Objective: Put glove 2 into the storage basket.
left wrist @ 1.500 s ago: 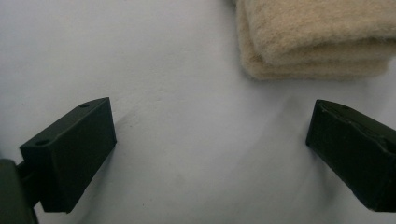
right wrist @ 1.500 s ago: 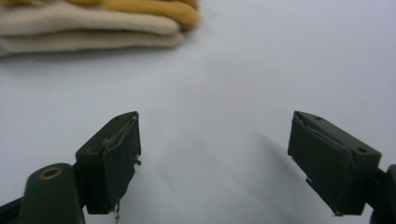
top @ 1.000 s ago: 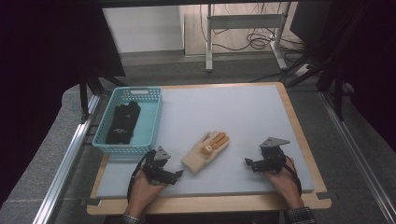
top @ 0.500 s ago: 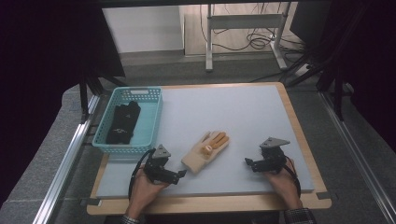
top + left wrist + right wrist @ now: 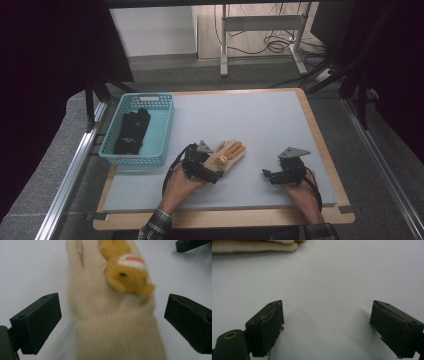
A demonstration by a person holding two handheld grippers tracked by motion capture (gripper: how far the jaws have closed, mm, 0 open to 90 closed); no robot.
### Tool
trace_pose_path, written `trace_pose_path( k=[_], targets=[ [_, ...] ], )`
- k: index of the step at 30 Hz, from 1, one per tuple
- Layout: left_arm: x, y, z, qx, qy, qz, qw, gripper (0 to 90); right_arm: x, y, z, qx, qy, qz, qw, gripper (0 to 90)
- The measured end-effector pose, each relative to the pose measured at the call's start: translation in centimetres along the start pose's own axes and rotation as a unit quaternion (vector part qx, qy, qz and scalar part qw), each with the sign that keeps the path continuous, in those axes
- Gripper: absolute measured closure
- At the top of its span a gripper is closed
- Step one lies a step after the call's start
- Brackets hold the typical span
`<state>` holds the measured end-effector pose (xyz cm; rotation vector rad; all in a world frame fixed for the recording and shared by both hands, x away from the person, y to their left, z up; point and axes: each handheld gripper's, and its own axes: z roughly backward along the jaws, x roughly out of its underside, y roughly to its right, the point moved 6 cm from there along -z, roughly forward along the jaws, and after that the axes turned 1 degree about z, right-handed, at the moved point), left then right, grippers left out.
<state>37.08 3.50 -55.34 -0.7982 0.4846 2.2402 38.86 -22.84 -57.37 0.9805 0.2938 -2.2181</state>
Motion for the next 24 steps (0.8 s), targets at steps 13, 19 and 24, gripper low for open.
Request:
trace_pose_path(
  k=[13, 19, 24],
  targets=[
    [-0.3, 0.4, -3.1, -0.021, -0.061, -0.023, 0.9976, 18.7, 0.0, 0.0, 0.0, 0.000, 0.000, 0.000, 1.0000, 11.7],
    [-0.4, 0.8, -2.7, -0.022, -0.069, -0.023, 0.9971, 43.5, 0.0, 0.0, 0.0, 0.000, 0.001, 0.000, 1.0000, 11.7],
    [-0.5, 0.7, -2.5, -0.018, -0.070, -0.017, 0.9973, 56.6, 0.0, 0.0, 0.0, 0.000, 0.001, 0.000, 1.0000, 11.7]
  ],
)
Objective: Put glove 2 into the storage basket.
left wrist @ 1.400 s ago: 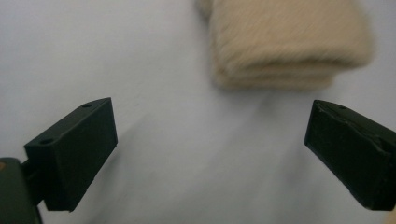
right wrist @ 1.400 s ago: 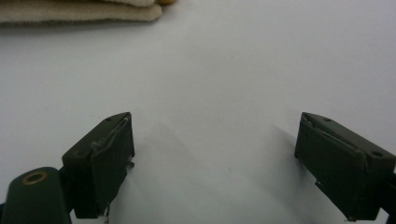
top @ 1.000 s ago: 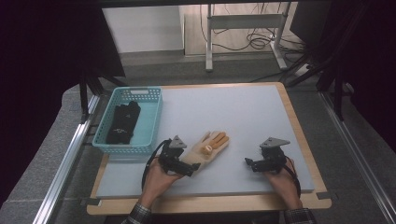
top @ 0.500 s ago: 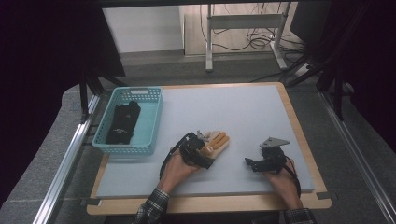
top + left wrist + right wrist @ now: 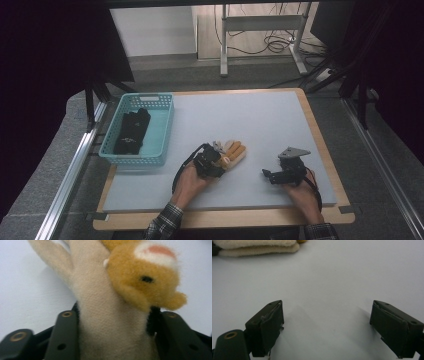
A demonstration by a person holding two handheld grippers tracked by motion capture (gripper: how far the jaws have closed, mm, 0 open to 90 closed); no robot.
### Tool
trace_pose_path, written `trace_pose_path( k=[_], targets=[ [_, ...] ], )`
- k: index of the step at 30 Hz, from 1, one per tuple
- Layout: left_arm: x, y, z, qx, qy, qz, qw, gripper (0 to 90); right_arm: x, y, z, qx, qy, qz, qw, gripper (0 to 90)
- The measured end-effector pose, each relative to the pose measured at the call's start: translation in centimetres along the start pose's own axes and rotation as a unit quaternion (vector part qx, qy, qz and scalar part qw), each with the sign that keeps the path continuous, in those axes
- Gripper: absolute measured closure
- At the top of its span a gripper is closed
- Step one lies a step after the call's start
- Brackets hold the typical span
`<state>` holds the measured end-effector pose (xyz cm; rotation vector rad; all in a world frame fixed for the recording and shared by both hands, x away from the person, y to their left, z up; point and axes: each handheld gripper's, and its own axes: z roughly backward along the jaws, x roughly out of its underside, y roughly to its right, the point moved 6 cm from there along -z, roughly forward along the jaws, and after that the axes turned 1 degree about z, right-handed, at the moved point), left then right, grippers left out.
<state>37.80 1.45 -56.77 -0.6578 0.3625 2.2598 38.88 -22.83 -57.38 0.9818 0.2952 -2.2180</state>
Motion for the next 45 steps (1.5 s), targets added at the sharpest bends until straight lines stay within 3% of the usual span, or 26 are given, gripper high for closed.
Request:
trace_pose_path(
  k=[4, 10, 20, 27, 31, 39, 45],
  targets=[
    [0.1, -0.7, 0.2, 0.028, 0.012, 0.019, 0.9993, 59.7, 0.0, 0.0, 0.0, 0.000, 0.000, 0.000, 1.0000, 11.7],
    [0.0, -1.6, 0.9, 0.031, 0.021, 0.037, 0.9986, 60.5, 0.0, 0.0, 0.0, 0.000, 0.000, -0.001, 1.0000, 11.7],
    [-1.2, -4.2, 4.7, 0.002, 0.044, 0.055, 0.9975, 60.3, 0.0, 0.0, 0.0, 0.000, -0.001, 0.000, 1.0000, 11.7],
    [-1.8, -7.8, 8.7, -0.030, 0.056, 0.083, 0.9945, 60.0, 0.0, 0.0, 0.0, 0.000, -0.001, 0.000, 1.0000, 11.7],
    [-1.8, -10.1, 10.6, -0.054, 0.062, 0.105, 0.9910, 59.9, 0.0, 0.0, 0.0, 0.000, -0.001, 0.000, 1.0000, 11.7],
    [-0.2, -15.1, 13.7, -0.108, 0.064, 0.151, 0.9805, 59.4, 0.0, 0.0, 0.0, 0.000, 0.000, 0.000, 1.0000, 11.7],
    [1.8, -18.7, 14.6, -0.144, 0.058, 0.191, 0.9692, 59.0, 0.0, 0.0, 0.0, 0.000, 0.000, 0.000, 1.0000, 11.7]
  ],
)
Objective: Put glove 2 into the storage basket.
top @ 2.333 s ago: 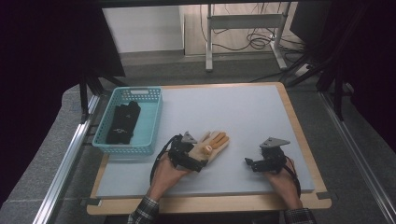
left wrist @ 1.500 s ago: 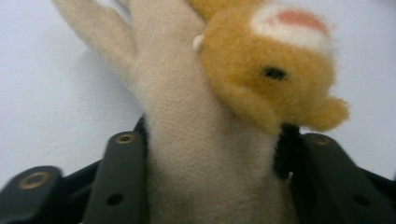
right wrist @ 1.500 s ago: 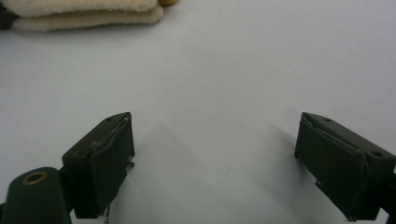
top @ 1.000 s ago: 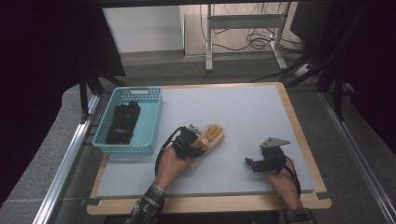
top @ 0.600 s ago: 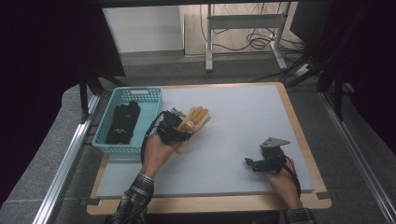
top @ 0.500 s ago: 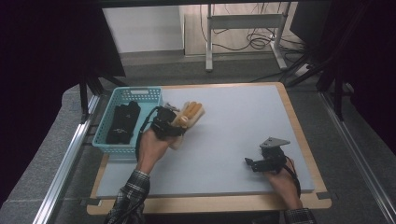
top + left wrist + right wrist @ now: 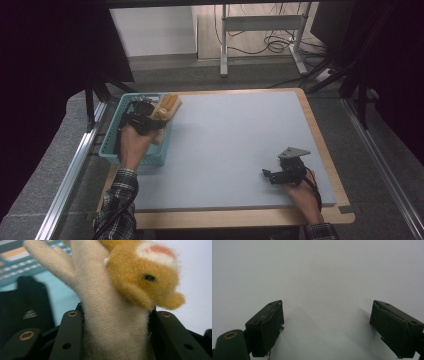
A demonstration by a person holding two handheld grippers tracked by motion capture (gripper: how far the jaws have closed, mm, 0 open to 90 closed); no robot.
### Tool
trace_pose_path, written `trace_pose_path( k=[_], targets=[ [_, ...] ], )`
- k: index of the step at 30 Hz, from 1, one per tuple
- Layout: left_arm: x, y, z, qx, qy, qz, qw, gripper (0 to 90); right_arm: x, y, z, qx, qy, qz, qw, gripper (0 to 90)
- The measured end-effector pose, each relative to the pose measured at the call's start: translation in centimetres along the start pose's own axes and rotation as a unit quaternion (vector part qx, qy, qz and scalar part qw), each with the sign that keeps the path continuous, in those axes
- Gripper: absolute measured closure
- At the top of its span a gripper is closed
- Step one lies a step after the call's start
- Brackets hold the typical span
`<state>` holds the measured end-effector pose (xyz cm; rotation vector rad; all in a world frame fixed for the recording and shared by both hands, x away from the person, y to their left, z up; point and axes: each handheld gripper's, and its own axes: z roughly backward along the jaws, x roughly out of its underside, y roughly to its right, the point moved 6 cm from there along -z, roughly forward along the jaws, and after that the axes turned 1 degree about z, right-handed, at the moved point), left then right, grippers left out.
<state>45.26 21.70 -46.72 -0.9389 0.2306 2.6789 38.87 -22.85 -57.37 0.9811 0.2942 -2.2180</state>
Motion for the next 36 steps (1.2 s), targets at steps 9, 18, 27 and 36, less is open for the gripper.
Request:
trace_pose_path(
  k=[9, 18, 27, 36],
  targets=[
    [1.4, -3.8, -2.8, -0.036, -0.047, 0.037, 0.9976, 58.2, 0.0, 0.0, 0.0, 0.000, 0.000, 0.000, 1.0000, 11.7],
    [2.2, -4.3, -7.2, -0.024, -0.108, 0.044, 0.9929, 56.9, 0.0, 0.0, 0.0, 0.000, 0.000, 0.000, 1.0000, 11.7],
    [2.5, -4.1, -9.7, -0.005, -0.162, 0.016, 0.9866, 38.7, 0.0, 0.0, 0.0, 0.000, 0.000, 0.000, 1.0000, 11.7],
    [1.4, -4.8, -5.9, 0.007, -0.114, 0.011, 0.9934, 8.4, 0.0, 0.0, 0.0, 0.000, 0.000, 0.000, 1.0000, 11.7]
  ],
)
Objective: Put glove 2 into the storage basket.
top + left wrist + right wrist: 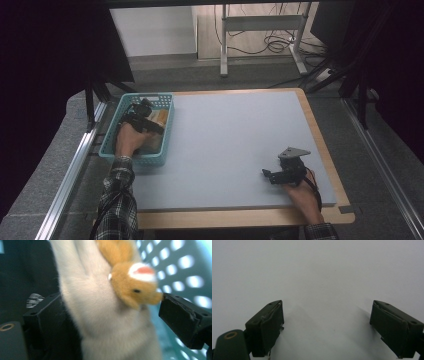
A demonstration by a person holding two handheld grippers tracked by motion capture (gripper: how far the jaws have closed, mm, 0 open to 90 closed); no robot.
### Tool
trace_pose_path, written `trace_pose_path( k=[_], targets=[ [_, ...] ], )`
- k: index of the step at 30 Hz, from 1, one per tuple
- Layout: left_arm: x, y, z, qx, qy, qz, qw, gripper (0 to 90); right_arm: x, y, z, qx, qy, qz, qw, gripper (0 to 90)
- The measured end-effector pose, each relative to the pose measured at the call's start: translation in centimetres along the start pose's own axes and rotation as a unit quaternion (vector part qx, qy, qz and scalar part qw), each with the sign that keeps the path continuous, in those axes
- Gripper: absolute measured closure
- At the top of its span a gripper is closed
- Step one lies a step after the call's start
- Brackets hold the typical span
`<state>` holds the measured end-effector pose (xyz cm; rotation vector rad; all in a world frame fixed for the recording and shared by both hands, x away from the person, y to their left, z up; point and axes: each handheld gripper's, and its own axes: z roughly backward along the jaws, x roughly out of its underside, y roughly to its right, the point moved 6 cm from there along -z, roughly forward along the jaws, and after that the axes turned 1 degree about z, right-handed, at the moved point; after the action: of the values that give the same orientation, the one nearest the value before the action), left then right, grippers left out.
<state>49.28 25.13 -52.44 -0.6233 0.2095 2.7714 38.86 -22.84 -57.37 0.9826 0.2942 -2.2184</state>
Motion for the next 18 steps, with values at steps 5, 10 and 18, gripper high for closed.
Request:
trace_pose_path(
  k=[5, 10, 18],
  targets=[
    [0.3, -1.5, 2.1, -0.043, 0.039, 0.022, 0.9981, 31.0, 0.0, 0.0, 0.0, 0.000, 0.000, 0.000, 1.0000, 11.7],
    [1.4, -2.6, 0.4, -0.064, 0.010, 0.038, 0.9972, 72.7, 0.0, 0.0, 0.0, 0.000, 0.000, 0.000, 1.0000, 11.7],
    [1.0, -0.6, -2.0, 0.013, -0.007, 0.045, 0.9989, 84.7, 0.0, 0.0, 0.0, 0.000, 0.000, 0.000, 1.0000, 11.7]
  ],
)
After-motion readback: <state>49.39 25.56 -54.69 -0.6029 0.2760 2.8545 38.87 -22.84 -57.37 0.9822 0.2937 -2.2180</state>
